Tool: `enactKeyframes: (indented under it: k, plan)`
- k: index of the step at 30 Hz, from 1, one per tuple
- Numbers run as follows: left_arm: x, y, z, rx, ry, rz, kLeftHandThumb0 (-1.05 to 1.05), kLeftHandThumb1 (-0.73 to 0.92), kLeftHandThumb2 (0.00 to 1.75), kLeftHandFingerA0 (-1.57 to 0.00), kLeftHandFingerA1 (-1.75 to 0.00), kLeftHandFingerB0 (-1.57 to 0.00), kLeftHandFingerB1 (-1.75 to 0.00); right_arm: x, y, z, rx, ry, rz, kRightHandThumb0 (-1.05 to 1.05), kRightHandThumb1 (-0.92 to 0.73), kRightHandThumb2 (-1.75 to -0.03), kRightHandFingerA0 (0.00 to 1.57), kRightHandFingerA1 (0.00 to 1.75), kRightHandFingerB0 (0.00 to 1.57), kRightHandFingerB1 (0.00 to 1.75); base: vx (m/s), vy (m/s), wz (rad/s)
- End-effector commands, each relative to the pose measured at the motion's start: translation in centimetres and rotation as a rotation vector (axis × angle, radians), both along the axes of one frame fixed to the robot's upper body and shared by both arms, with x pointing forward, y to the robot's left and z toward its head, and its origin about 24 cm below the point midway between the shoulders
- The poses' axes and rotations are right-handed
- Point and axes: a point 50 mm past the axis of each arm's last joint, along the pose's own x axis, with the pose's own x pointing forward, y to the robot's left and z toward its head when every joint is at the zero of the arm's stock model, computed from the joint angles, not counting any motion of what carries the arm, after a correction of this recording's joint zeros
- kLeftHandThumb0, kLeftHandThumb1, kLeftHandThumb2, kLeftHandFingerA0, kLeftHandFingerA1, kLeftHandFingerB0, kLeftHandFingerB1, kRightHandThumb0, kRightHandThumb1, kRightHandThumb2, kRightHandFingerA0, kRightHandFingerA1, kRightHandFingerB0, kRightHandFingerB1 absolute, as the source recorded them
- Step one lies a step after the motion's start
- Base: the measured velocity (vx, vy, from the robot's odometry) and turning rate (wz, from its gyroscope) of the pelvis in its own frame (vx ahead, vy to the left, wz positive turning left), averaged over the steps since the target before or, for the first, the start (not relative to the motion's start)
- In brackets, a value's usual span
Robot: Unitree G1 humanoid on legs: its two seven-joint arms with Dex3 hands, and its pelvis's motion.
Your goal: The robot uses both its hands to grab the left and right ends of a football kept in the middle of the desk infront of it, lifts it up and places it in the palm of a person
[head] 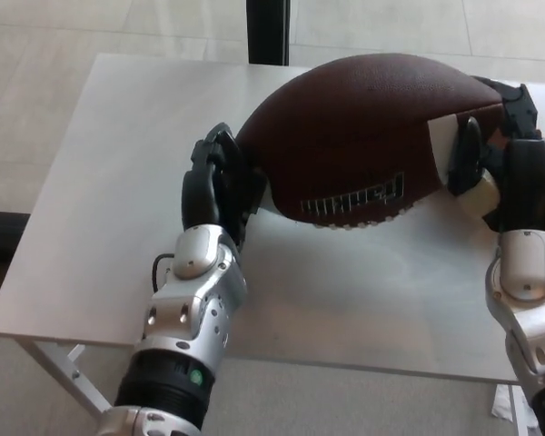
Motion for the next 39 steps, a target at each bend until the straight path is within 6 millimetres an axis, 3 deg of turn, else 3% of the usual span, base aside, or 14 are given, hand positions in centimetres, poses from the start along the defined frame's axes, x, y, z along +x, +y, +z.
enactKeyframes:
  k: [1, 3, 9, 11, 12, 13, 18, 19, 20, 22, 23, 24, 36, 39]
  plan:
    - [2.6, -6.2, 6.8, 0.067, -0.144, -0.334, -0.81, 0.77, 1.14, -0.54, -0.68, -0.26, -0.5, -0.1, 6.6, 4.8, -0.074, -0.175, 0.245, -1.05, -0.9, -0.66, 0.69, 0.95, 0.42, 0.74, 0.0, 0.0, 0.0]
    - [3.1, -5.9, 7.7, 0.077, -0.144, -0.312, -0.79, 0.89, 0.67, -0.58, -0.6, -0.37, -0.38, -0.4, 6.8, 5.7, -0.047, -0.188, 0.238, -1.03, -0.87, -0.67, 0.75, 0.87, 0.42, 0.6, 0.0, 0.0, 0.0]
    - [4.6, -5.4, 11.2, 0.208, -0.227, -0.291, -0.74, 0.72, 1.08, -0.72, -0.7, -0.36, -0.53, -1.1, 6.8, 9.6, 0.046, -0.239, 0.252, -0.89, -0.84, -0.67, 1.1, 1.36, 0.45, 0.42, 0.0, 0.0, 0.0]
    - [4.8, -5.5, 12.2, 0.241, -0.228, -0.289, -0.76, 0.91, 0.67, -0.75, -0.6, -0.42, -0.36, -1.0, 6.8, 10.6, 0.127, -0.245, 0.272, -0.83, -0.64, -1.06, 0.97, 1.11, 0.4, 0.51, 0.0, 0.0, 0.0]
    - [5.0, -5.3, 12.7, 0.27, -0.221, -0.292, -0.75, 0.72, 1.09, -0.6, -0.65, -0.33, -0.5, -0.8, 6.8, 11.0, 0.194, -0.239, 0.285, -0.85, -0.8, -0.65, 0.76, 0.83, 0.46, 0.4, 0.0, 0.0, 0.0]
    - [5.2, -5.2, 12.9, 0.263, -0.215, -0.291, -0.77, 0.89, 0.67, -0.68, -0.57, -0.43, -0.37, -0.6, 6.8, 11.3, 0.204, -0.237, 0.284, -0.86, -0.82, -0.64, 0.63, 0.66, 0.44, 0.4, 0.0, 0.0, 0.0]
    - [6.4, -5.1, 14.8, 0.268, -0.174, -0.305, -0.75, 0.81, 0.65, -1.04, -0.86, -0.53, -0.46, 0.6, 5.8, 13.1, 0.305, -0.204, 0.276, -0.81, -0.86, -0.66, 0.51, 0.63, 0.35, 0.37, 0.0, 0.0, 0.0]
    - [6.5, -5.2, 14.8, 0.301, -0.154, -0.338, -0.75, 0.86, 0.65, -0.95, -0.89, -0.49, -0.44, 0.8, 5.6, 13.1, 0.324, -0.184, 0.257, -0.83, -0.71, -1.11, 0.49, 0.68, 0.3, 0.5, 0.0, 0.0, 0.0]
    - [6.7, -5.1, 14.7, 0.366, -0.15, -0.379, -0.79, 0.9, 0.67, -0.76, -0.85, -0.41, -0.4, 1.1, 5.4, 13.2, 0.337, -0.167, 0.24, -0.82, -0.85, -0.66, 0.55, 0.63, 0.37, 0.38, 0.0, 0.0, 0.0]
    - [6.8, -4.9, 14.5, 0.415, -0.112, -0.372, -0.76, 0.88, 0.66, -0.7, -0.87, -0.51, -0.53, 1.5, 5.4, 13.0, 0.384, -0.143, 0.245, -0.81, -0.85, -0.65, 0.55, 0.61, 0.39, 0.37, 0.0, 0.0, 0.0]
    - [6.9, -4.7, 14.4, 0.461, -0.148, -0.395, -0.61, 0.72, 1.15, -0.77, -0.94, -0.55, -0.77, 1.7, 5.6, 12.8, 0.423, -0.118, 0.245, -0.79, -0.65, -1.06, 0.5, 0.66, 0.33, 0.5, 0.0, 0.0, 0.0]
    - [6.9, -4.8, 14.3, 0.482, -0.175, -0.382, -0.64, 0.84, 0.64, -0.69, -1.05, -0.55, -0.76, 2.0, 5.4, 12.6, 0.483, -0.084, 0.243, -0.84, -0.8, -0.64, 0.53, 0.6, 0.39, 0.35, 0.0, 0.0, 0.0]
    - [7.1, -4.7, 13.2, 0.776, -0.118, -0.538, -0.63, 0.89, 0.67, -0.52, -1.12, -0.37, -0.64, 4.1, 1.5, 11.7, 0.79, 0.049, 0.123, -0.74, -0.88, -0.66, 0.53, 0.58, 0.33, 0.33, 0.0, 0.0, 0.0]
    - [7.0, -5.4, 13.6, 0.893, -0.126, -0.57, -0.66, 0.86, 0.65, -0.33, -0.71, -0.28, -0.41, 4.7, 0.4, 11.4, 0.789, 0.067, 0.063, -0.72, -0.89, -0.67, 0.58, 0.59, 0.32, 0.33, 0.0, 0.0, 0.0]
